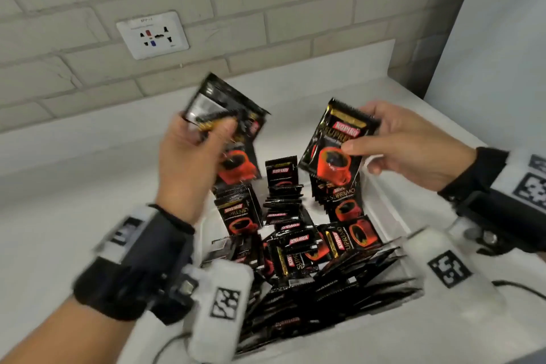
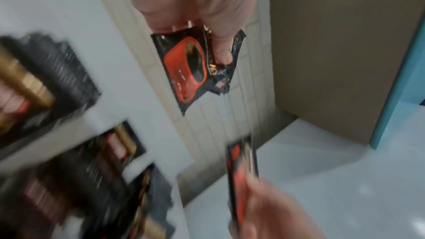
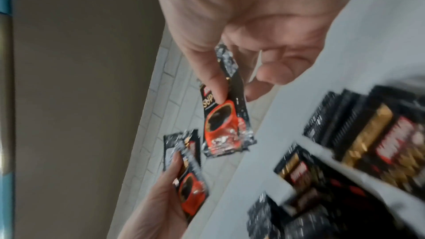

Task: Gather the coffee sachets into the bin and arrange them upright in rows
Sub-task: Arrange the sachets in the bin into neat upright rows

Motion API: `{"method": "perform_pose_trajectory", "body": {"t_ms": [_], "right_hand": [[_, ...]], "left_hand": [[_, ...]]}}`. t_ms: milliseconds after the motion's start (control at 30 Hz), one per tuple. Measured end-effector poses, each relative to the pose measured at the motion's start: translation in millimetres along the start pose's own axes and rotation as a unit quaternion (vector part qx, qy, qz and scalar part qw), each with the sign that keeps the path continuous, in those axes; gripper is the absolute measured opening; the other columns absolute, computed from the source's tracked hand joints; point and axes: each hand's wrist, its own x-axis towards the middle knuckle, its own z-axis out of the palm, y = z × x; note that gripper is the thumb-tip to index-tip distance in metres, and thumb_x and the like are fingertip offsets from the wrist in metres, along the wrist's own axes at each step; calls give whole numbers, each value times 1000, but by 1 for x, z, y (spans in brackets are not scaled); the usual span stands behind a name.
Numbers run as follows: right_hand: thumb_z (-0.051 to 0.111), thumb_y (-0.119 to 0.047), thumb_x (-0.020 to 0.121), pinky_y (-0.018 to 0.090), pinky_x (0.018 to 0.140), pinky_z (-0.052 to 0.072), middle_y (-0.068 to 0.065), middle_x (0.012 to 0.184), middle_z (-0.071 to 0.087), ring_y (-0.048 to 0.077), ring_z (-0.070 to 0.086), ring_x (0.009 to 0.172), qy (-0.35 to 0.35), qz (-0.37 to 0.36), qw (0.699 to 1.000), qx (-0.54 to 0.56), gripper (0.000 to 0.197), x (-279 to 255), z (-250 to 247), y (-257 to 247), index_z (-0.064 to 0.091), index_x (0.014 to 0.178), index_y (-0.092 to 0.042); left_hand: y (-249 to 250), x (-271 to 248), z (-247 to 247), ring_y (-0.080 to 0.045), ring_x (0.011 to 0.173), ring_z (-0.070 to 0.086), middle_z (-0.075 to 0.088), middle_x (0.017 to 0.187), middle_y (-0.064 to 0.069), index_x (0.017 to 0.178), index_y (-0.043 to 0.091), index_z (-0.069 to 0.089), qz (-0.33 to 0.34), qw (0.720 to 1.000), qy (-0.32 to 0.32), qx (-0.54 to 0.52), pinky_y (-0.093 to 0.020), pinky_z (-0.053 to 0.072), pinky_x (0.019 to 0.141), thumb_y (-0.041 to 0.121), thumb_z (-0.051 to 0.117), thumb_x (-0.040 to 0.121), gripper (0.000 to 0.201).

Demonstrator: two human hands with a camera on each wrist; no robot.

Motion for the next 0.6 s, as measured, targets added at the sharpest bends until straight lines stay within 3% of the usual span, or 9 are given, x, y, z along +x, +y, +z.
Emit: {"method": "perform_pose_trajectory", "body": {"t_ms": [67, 133, 233, 300, 433, 533, 567, 600], "right_hand": [[65, 1, 77, 18, 39, 39, 5, 85, 63, 13, 55, 57, 21, -18, 999, -29, 39, 7, -12, -10, 52, 105, -23], [63, 0, 80, 17, 39, 39, 6, 85, 63, 14, 54, 57, 36, -30, 996, -70, 38, 12, -20, -17, 54, 106, -26], [60, -5, 84, 17, 40, 39, 4, 76, 63, 14, 53, 59, 20, -40, 989, -142, 23, 14, -22, -17, 59, 90, -27], [58, -8, 87, 18, 42, 40, 2, 74, 63, 12, 54, 59, -3, -49, 980, -193, 18, 13, -18, -11, 58, 85, -25], [64, -9, 82, 17, 49, 47, 0, 71, 66, 5, 57, 54, -105, -74, 959, -253, 12, 6, -6, -3, 59, 81, -21], [71, -10, 76, 15, 60, 48, -2, 74, 69, 11, 62, 64, -222, -82, 917, -322, 16, -1, 5, 3, 60, 75, -21], [72, -10, 75, 13, 62, 47, -4, 72, 67, 7, 61, 65, -247, -88, 896, -358, 20, -2, 9, 6, 58, 72, -24], [73, -12, 75, 13, 64, 45, -7, 71, 65, 3, 59, 65, -265, -92, 877, -391, 23, -2, 13, 9, 56, 69, -26]], "left_hand": [[16, 18, -20, -12, 77, 70, 74, 86, 7, 99, 20, 62, 21, 1000, -11, 18, -33, 59, 70, 23, 65, 73, 27], [29, 26, -40, -14, 79, 71, 74, 88, 5, 96, 22, 66, 22, 997, -61, 46, -33, 59, 73, 34, 69, 68, 31], [38, 16, -65, -11, 72, 71, 75, 84, 4, 84, 30, 74, -11, 966, -213, 144, -21, 56, 64, 61, 81, 44, 51], [36, 2, -78, -11, 69, 71, 75, 81, 3, 80, 34, 74, -87, 930, -295, 199, -15, 53, 58, 70, 80, 32, 60], [25, -25, -101, -27, 78, 71, 74, 86, -6, 84, 29, 68, -198, 850, -408, 267, -24, 56, 65, 76, 73, 42, 63], [21, -40, -107, -12, 70, 68, 72, 75, 4, 77, 33, 66, -226, 838, -420, 266, -18, 51, 63, 80, 68, 46, 56], [18, -45, -107, -11, 67, 66, 70, 72, 3, 77, 34, 66, -228, 832, -426, 271, -20, 51, 64, 82, 66, 47, 57], [17, -49, -105, -21, 67, 65, 69, 73, -5, 79, 31, 64, -234, 824, -434, 280, -27, 54, 67, 83, 65, 48, 60]]}}
